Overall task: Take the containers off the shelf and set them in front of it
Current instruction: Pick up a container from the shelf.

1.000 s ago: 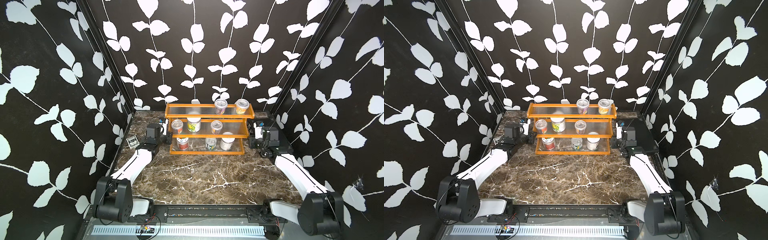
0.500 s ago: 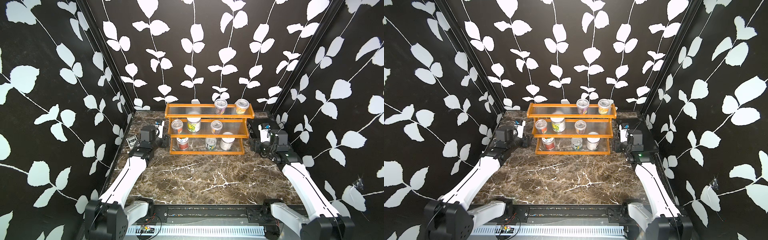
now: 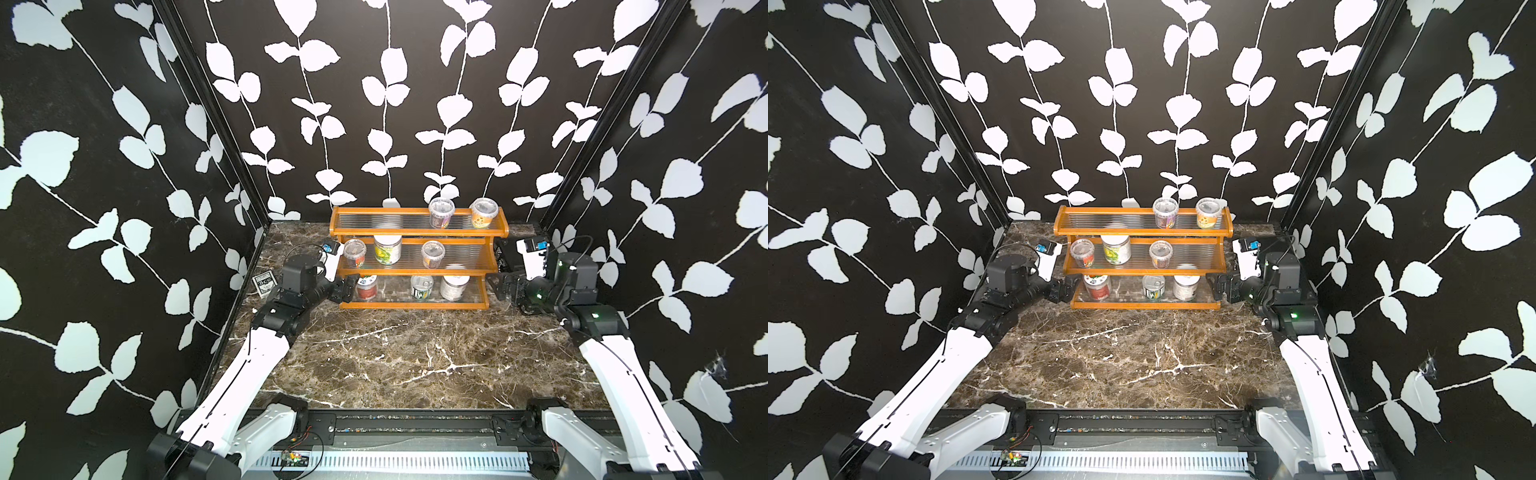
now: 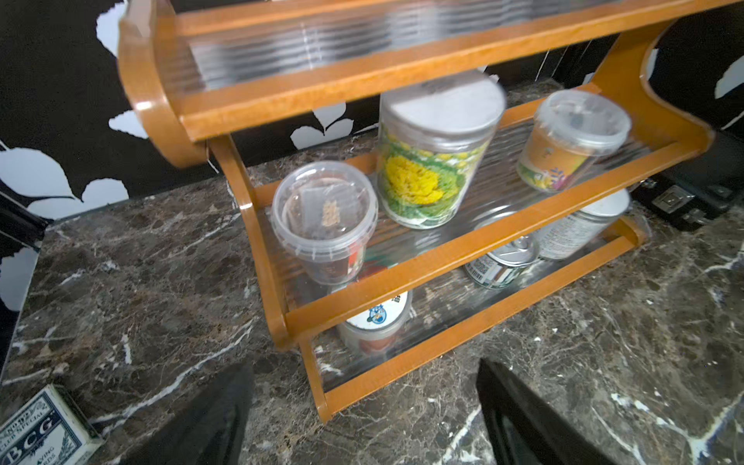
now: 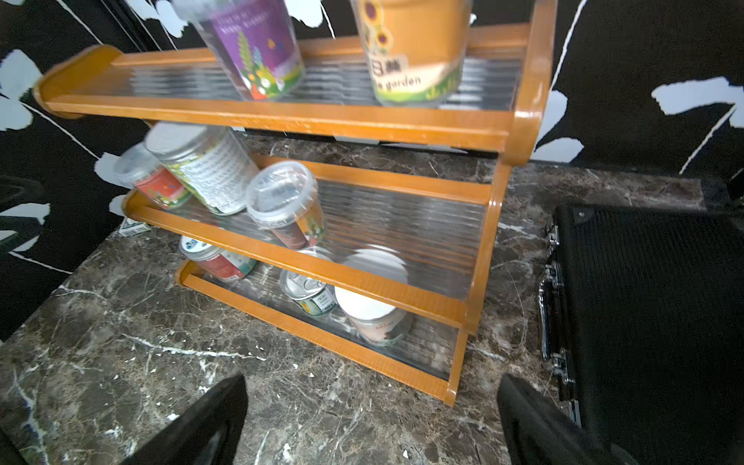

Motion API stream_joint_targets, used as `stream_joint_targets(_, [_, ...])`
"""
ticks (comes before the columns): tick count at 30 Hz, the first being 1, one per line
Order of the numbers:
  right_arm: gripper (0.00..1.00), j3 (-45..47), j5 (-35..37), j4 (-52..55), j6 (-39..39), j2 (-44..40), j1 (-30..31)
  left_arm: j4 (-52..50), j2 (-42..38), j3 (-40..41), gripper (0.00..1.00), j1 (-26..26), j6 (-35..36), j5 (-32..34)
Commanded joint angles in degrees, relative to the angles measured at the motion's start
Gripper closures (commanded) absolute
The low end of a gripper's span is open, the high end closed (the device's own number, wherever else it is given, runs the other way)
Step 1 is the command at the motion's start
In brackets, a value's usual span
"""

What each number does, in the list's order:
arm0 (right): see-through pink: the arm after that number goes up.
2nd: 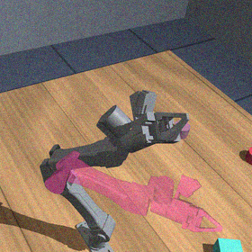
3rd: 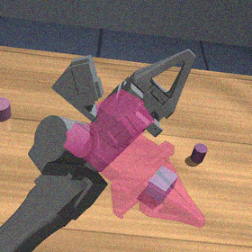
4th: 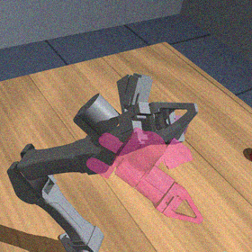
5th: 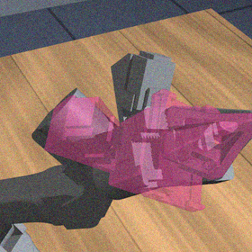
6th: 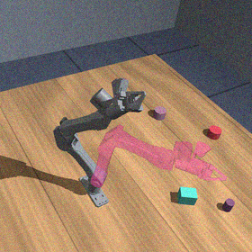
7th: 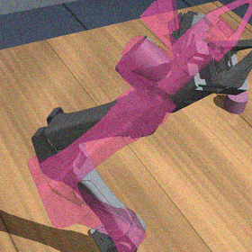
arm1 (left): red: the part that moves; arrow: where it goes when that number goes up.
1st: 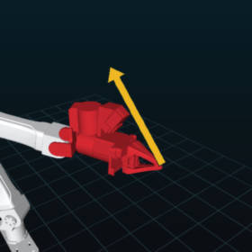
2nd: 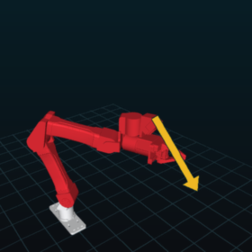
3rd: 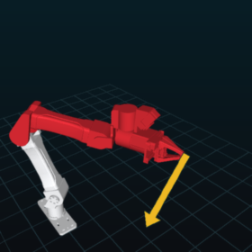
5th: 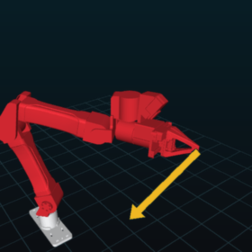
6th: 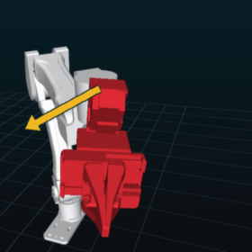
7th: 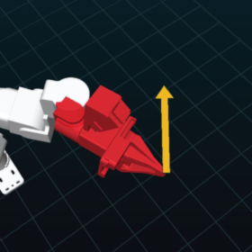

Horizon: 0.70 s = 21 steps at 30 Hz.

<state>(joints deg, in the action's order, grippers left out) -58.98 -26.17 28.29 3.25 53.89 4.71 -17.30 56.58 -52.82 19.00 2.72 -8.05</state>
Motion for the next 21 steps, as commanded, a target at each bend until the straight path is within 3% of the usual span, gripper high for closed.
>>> stream_joint_targets(1, [0.00, -5.6, -2.5, 1.0, 0.0, -0.2, 1.8, -2.1, -1.5, -4.7, 0.04, 0.3, 1.8, -2.9])
stream_joint_targets(8, [0.00, -14.6, 1.1, 0.2, 0.4, 6.4, 9.0, -0.2, 2.3, -11.4, 0.01, 0.0, -0.8, -11.0])
stream_joint_targets(13, [0.00, -21.9, 9.2, -1.7, 1.7, 14.0, 15.6, 3.7, 6.0, -14.4, 0.01, -4.3, -5.8, -18.7])
stream_joint_targets(21, [0.00, -32.6, 22.5, -0.9, 3.9, 25.9, 23.9, 5.7, 8.8, -17.6, 0.01, -7.3, -8.5, -22.8])
